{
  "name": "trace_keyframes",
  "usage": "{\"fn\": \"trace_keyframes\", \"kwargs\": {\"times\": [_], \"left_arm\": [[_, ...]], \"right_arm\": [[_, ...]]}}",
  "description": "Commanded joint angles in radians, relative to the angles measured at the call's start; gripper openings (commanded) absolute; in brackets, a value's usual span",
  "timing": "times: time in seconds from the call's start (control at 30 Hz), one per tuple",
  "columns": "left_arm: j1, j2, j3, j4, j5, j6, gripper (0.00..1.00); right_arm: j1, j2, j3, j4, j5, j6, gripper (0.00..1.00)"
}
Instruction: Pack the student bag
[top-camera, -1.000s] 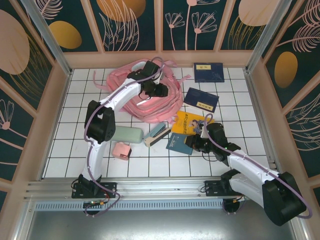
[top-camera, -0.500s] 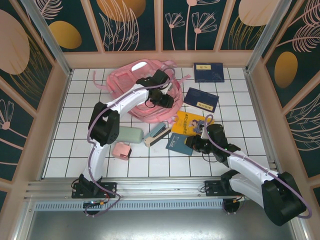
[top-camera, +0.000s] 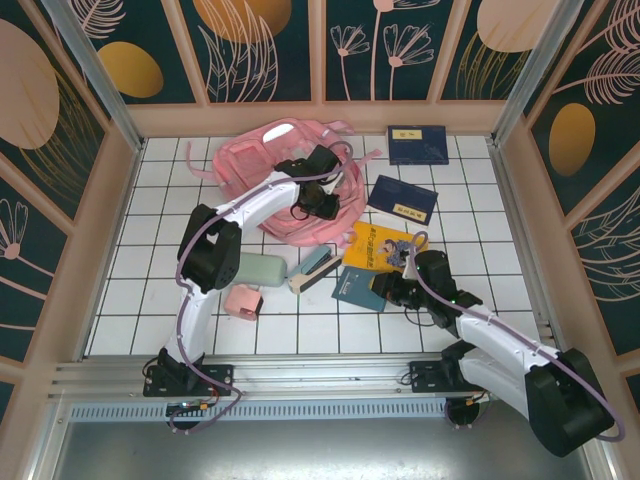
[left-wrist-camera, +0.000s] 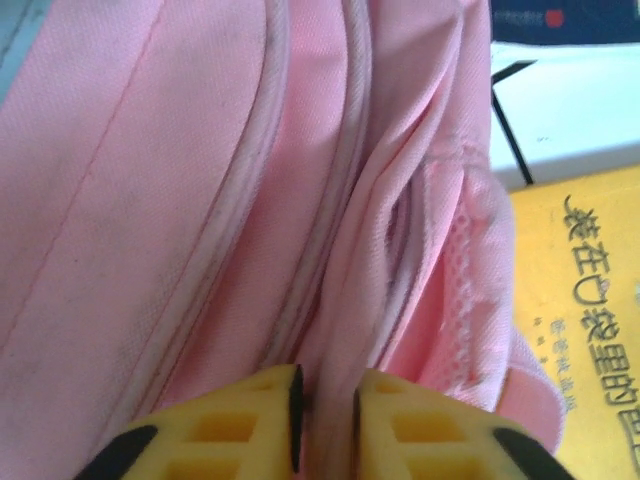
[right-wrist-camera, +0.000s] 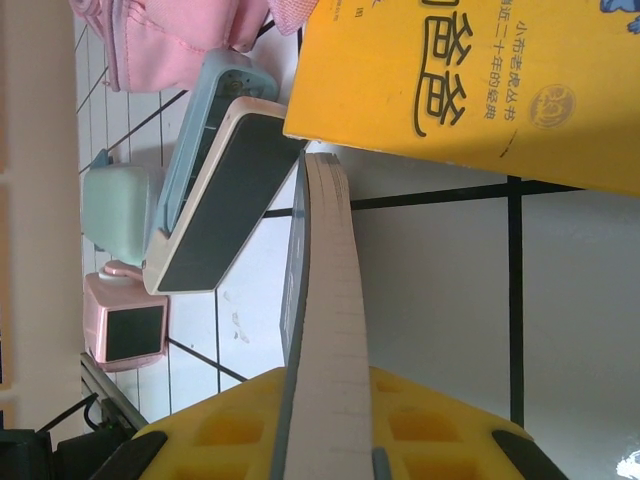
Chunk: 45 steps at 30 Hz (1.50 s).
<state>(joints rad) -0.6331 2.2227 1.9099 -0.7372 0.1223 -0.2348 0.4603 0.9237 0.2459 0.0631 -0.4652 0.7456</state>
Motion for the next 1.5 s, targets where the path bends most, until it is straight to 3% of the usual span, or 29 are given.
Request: {"fn": "trace_keyframes", "kwargs": {"times": [0.0, 0.23, 0.5, 0.7, 0.9, 1.13, 1.47], "left_arm": [[0.0, -0.033, 0.041, -0.013, -0.034, 0.007, 0.0], [0.006, -0.115, 0.083, -0.012, -0.088, 0.011, 0.0], [0.021, -0.279, 0.129, 0.025, -0.274, 0.004, 0.0], [0.023, -0.273, 0.147, 0.006, -0.107, -0.001, 0.0], [0.043, -0.195, 0.054, 0.057, 0.201, -0.064, 0.0], [0.083, -0.176, -0.069, 0.199, 0.317, -0.166, 0.03], [0.096, -0.14, -0.1, 0.248, 0.376, -0.2, 0.07]], "right_arm": [[0.008, -0.022, -0.029, -0.11, 0.061, -0.014, 0.0], [0.023, -0.124, 0.068, -0.283, 0.146, -0.011, 0.0], [0.098, -0.162, 0.273, -0.471, 0.268, -0.006, 0.0], [0.103, -0.117, 0.375, -0.508, 0.28, -0.037, 0.0], [0.102, -0.108, 0.353, -0.477, 0.262, -0.018, 0.0], [0.103, -0.153, 0.267, -0.45, 0.243, 0.026, 0.0], [0.103, -0.173, 0.249, -0.458, 0.254, 0.03, 0.0]]}}
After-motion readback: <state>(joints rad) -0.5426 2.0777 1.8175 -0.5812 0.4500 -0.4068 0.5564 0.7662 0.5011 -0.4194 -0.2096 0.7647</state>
